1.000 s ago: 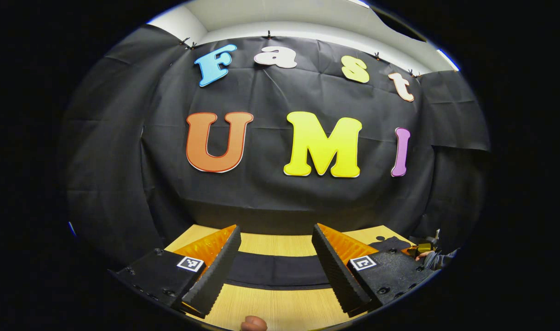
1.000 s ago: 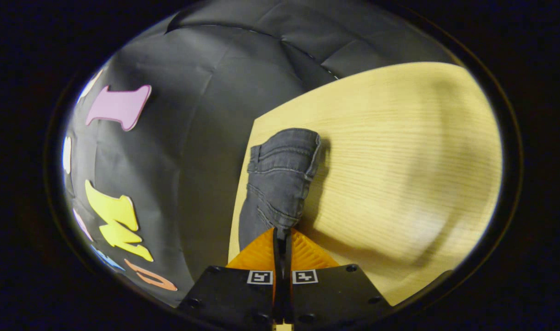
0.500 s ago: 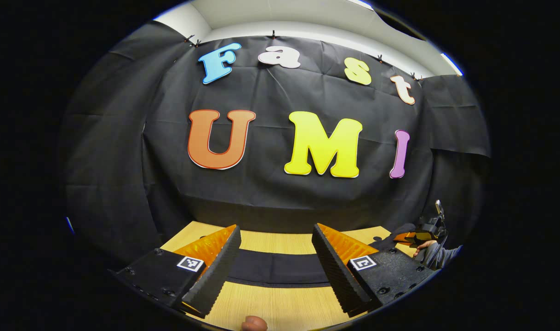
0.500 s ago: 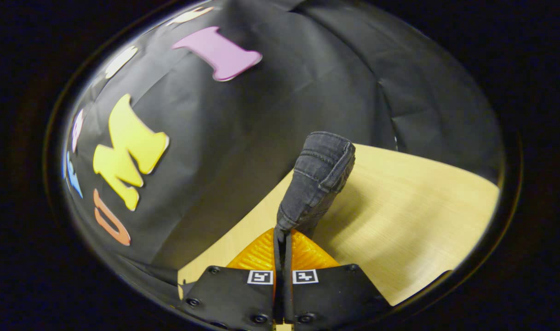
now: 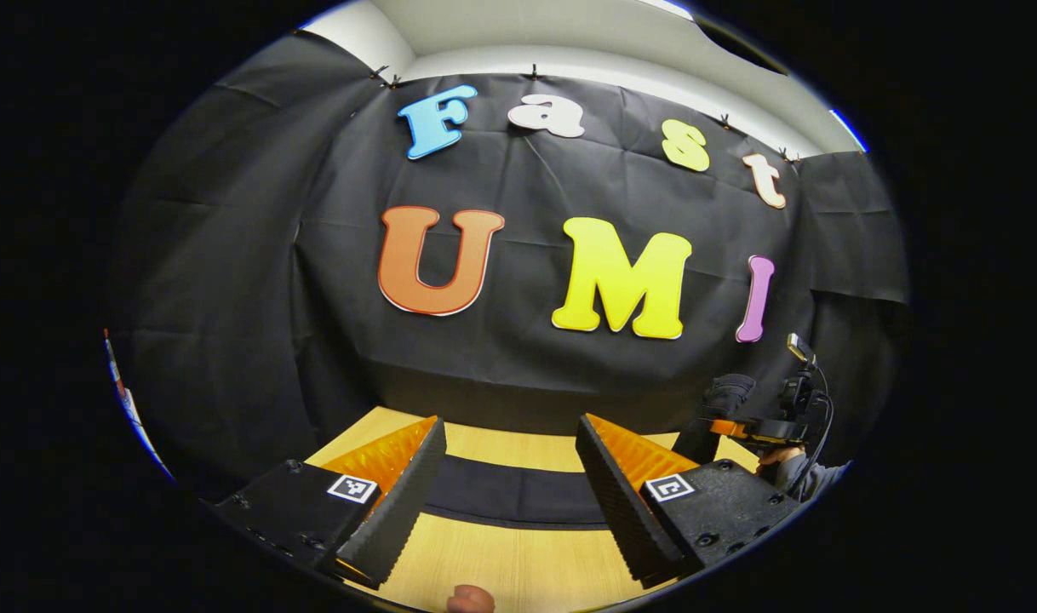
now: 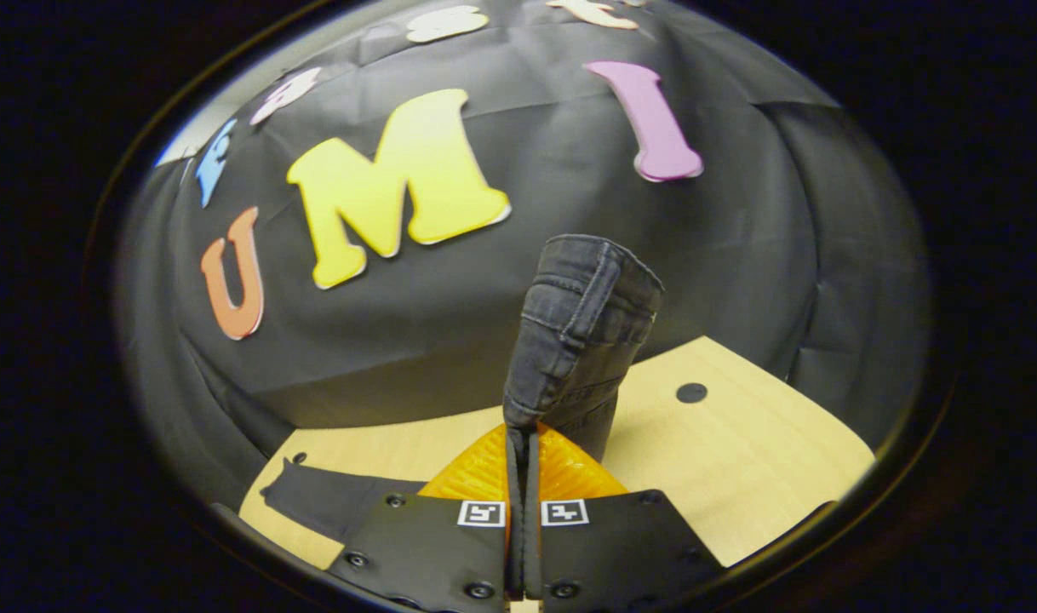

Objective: Grasp the waist and the cuffs of the jeans and fold them to make the two legs overlap; first hold the waist and fold one-third of the jeans toward the cuffs, then hold the cuffs and fold the remaining one-third in the same direction to finish folding.

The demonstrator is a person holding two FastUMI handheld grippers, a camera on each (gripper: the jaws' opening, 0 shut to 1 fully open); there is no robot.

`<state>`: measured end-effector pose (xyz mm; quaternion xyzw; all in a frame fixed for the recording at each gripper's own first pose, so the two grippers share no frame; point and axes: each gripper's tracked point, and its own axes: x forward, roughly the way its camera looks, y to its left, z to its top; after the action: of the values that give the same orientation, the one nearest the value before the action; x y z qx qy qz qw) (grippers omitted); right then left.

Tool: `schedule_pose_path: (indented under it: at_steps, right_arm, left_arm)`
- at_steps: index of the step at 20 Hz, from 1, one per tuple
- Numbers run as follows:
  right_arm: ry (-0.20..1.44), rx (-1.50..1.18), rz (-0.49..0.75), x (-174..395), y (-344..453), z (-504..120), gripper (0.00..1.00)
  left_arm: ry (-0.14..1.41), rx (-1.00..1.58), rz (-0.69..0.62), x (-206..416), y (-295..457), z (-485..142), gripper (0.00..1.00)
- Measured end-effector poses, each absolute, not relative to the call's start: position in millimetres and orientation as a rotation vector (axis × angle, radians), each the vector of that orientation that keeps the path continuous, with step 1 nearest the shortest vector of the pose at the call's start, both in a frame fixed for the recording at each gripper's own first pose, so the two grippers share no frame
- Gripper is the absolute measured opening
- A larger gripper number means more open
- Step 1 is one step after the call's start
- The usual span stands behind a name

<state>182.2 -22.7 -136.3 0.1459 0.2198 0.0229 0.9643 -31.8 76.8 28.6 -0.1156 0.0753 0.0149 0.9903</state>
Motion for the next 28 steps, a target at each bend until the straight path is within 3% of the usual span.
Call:
schedule_pose_path:
  at_steps: [4,5,11,20,23,25,28]
  right_arm:
    - [0.445,0.091,0.129,187.3,59.0,-153.2,0.01]
    - [0.456,0.053,0.156,186.9,79.1,-163.2,0.0]
    - [0.561,-0.113,0.309,149.2,163.0,-240.0,0.0]
    - [0.663,-0.3,0.363,114.1,179.6,-305.2,0.03]
    - [0.726,-0.252,0.385,106.1,181.9,-314.8,0.16]
    - [0.737,-0.23,0.393,101.0,180.7,-314.1,0.34]
    - [0.736,-0.211,0.451,89.8,194.3,-310.4,0.82]
  left_arm:
    - [0.153,-0.23,0.092,-43.7,101.0,25.7,0.96]
    - [0.154,-0.229,0.112,-49.6,106.8,24.4,1.0]
    - [0.147,-0.224,0.202,-67.6,138.5,22.1,0.97]
    - [0.145,-0.253,0.247,-73.4,150.0,16.5,0.97]
    - [0.137,-0.278,0.239,-70.3,146.1,15.7,0.96]
    - [0.139,-0.279,0.239,-68.4,145.2,14.3,0.96]
    - [0.15,-0.269,0.237,-63.5,146.4,10.5,0.96]
